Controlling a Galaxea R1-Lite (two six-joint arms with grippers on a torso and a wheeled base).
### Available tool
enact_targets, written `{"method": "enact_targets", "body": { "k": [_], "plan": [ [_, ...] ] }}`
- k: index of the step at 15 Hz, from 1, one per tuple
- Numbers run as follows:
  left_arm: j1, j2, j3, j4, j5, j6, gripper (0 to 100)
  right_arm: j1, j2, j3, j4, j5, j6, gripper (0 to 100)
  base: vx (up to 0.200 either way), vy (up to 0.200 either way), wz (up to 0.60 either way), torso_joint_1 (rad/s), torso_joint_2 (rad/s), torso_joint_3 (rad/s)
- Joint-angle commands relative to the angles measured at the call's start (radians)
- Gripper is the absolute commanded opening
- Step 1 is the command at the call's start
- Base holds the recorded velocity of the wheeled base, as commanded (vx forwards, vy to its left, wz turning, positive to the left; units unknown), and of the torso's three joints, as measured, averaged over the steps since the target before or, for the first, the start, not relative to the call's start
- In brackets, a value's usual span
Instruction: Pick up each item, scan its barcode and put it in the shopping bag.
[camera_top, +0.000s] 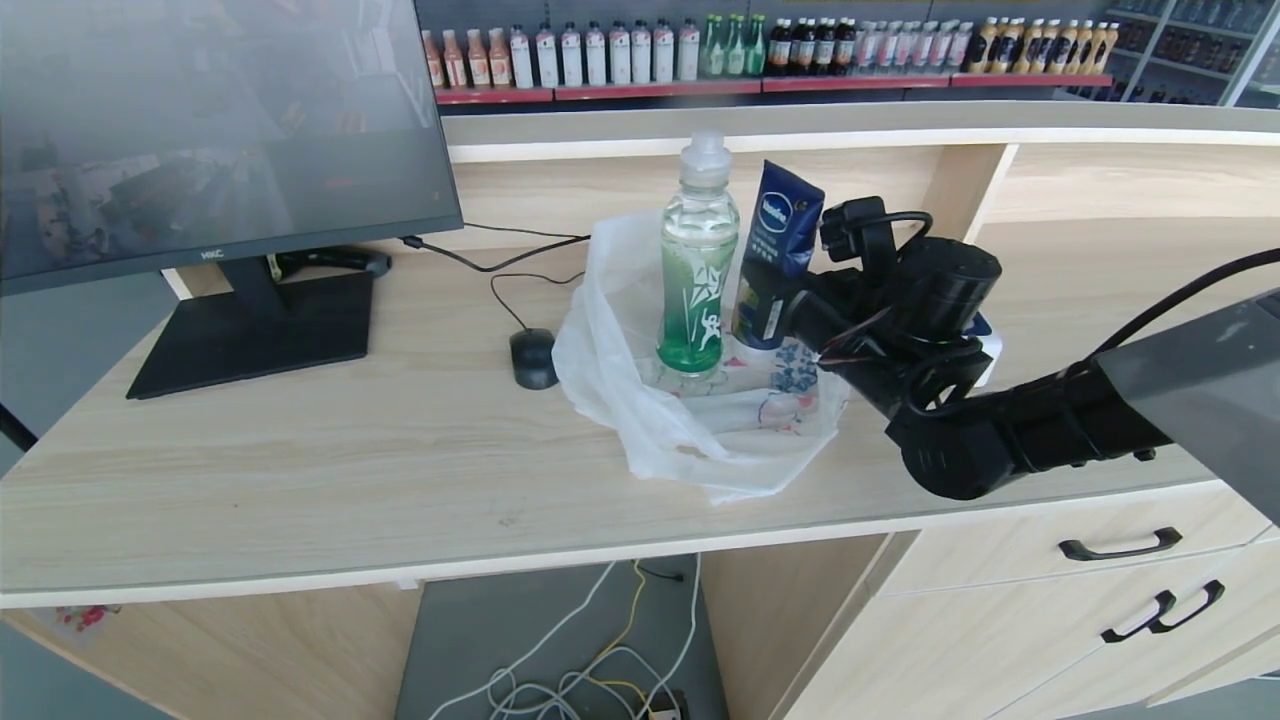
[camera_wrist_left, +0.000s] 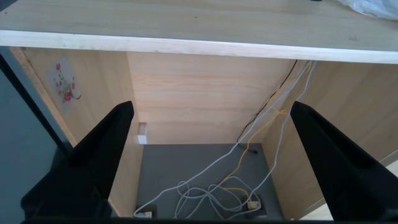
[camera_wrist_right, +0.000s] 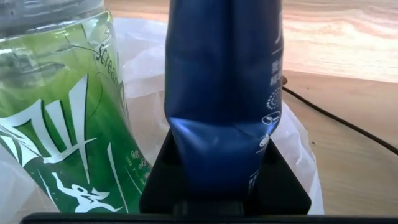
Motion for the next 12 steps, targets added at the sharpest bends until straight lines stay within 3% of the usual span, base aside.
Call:
{"method": "enact_targets", "body": {
  "k": [1,12],
  "plan": [
    [0.0,0.0,0.0,0.0,0.0,0.0,100,-0.001,0.006,-0.002,-0.001,0.0,-0.001,0,0.0,0.0,0.0,0.0,0.0,0.0],
    [0.0,0.0,0.0,0.0,0.0,0.0,100,-0.004,0.023,0.004,-0.001,-0.001,-0.001,0,0.0,0.0,0.0,0.0,0.0,0.0]
  ]
}}
